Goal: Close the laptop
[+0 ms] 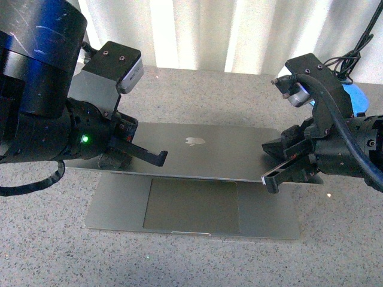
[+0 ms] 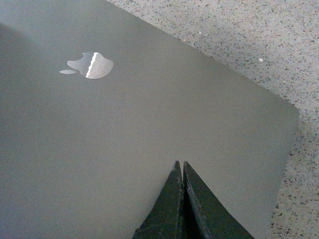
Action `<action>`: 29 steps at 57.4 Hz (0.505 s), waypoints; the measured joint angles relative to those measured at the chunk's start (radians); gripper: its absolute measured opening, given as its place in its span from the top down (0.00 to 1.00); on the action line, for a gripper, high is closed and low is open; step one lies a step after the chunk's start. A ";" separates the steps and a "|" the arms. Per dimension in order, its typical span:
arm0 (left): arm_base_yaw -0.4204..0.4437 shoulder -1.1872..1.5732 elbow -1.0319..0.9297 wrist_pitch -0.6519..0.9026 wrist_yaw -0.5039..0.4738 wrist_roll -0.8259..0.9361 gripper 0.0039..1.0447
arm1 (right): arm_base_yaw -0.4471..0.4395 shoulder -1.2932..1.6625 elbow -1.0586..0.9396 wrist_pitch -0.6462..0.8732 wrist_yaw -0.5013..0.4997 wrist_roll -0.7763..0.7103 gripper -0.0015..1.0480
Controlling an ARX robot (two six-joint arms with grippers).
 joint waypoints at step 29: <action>-0.007 0.038 -0.026 0.049 0.008 -0.049 0.97 | -0.007 0.039 -0.011 0.026 0.000 0.000 0.99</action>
